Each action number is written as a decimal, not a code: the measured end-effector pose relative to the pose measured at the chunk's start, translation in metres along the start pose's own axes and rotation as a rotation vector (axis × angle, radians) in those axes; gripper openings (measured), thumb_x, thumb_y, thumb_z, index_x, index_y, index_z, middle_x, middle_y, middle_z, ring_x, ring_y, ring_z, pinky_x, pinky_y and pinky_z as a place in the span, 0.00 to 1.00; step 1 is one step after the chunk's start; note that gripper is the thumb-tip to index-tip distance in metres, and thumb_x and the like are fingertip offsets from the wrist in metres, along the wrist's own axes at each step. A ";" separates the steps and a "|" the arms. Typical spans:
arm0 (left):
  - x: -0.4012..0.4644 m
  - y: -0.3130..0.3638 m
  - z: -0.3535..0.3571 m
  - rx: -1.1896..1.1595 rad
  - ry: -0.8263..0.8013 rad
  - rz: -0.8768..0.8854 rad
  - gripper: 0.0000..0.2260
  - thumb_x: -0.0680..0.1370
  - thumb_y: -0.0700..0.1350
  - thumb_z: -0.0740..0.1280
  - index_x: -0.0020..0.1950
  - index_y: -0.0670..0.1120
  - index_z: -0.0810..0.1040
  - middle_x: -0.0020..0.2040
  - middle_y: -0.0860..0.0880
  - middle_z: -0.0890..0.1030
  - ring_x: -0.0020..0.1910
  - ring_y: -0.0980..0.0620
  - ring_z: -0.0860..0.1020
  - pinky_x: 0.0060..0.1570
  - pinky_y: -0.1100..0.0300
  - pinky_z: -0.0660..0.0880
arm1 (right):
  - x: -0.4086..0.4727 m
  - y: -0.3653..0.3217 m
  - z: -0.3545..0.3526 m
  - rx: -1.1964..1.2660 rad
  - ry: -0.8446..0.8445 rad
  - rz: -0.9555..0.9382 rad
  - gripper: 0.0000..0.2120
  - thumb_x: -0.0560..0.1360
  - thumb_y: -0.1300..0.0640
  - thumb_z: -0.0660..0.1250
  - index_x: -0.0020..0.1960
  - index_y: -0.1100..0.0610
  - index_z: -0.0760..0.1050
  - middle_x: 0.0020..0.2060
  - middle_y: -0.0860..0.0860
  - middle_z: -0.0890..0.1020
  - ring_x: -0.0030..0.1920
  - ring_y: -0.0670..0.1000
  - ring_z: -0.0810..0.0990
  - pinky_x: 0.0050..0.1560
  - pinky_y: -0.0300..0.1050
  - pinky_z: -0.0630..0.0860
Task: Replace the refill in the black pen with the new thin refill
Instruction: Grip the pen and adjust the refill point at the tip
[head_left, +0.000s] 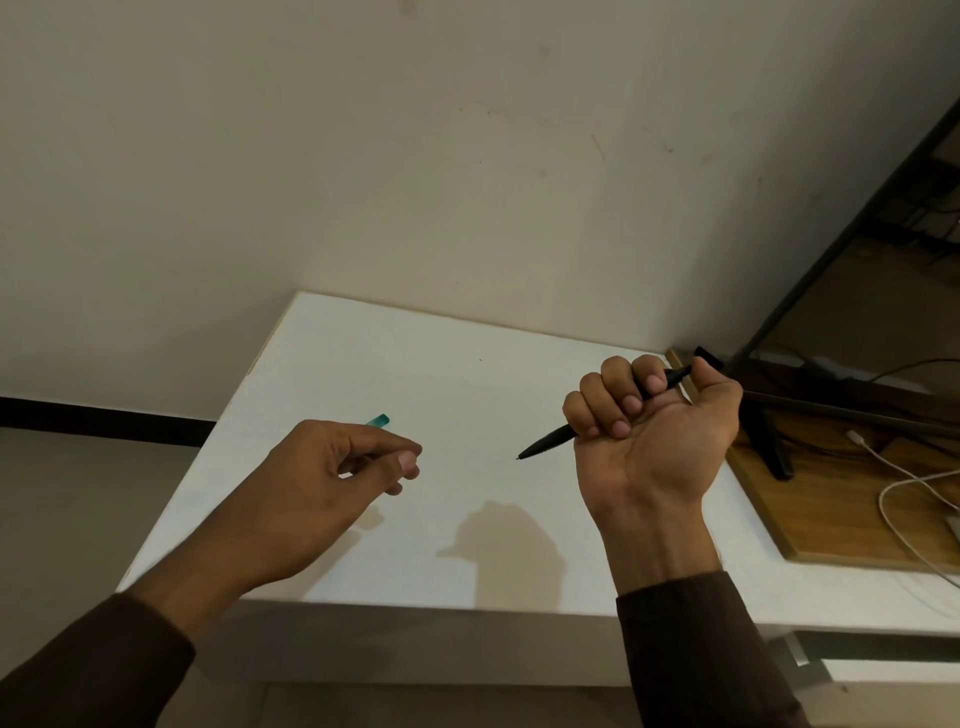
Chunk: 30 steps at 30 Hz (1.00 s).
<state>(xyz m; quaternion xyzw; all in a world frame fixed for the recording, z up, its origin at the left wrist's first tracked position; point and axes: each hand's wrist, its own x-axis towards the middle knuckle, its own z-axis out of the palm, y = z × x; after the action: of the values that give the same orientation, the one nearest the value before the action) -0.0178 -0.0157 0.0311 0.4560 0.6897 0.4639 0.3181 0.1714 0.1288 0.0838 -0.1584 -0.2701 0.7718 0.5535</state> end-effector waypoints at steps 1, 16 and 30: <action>0.000 0.000 0.000 0.001 -0.001 0.000 0.17 0.71 0.61 0.66 0.53 0.57 0.87 0.47 0.64 0.88 0.46 0.63 0.86 0.56 0.55 0.81 | 0.000 0.000 0.000 -0.002 -0.001 0.000 0.21 0.79 0.44 0.52 0.32 0.55 0.64 0.26 0.49 0.61 0.24 0.47 0.56 0.25 0.41 0.58; 0.000 0.002 -0.002 0.010 -0.002 -0.006 0.20 0.69 0.64 0.66 0.54 0.56 0.87 0.48 0.62 0.88 0.47 0.62 0.86 0.59 0.50 0.81 | 0.001 0.000 -0.001 -0.016 -0.021 -0.004 0.20 0.78 0.45 0.52 0.31 0.55 0.63 0.25 0.49 0.61 0.24 0.47 0.56 0.24 0.41 0.58; -0.001 0.006 -0.001 0.027 -0.007 -0.022 0.20 0.69 0.64 0.66 0.53 0.56 0.87 0.48 0.63 0.88 0.47 0.63 0.86 0.60 0.50 0.81 | 0.000 -0.002 0.001 -0.042 0.000 -0.016 0.20 0.78 0.46 0.52 0.31 0.55 0.62 0.25 0.49 0.60 0.23 0.47 0.55 0.24 0.40 0.57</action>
<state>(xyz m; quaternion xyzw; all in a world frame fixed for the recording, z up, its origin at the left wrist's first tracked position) -0.0165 -0.0163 0.0368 0.4541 0.6998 0.4494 0.3196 0.1724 0.1294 0.0864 -0.1678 -0.2876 0.7616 0.5559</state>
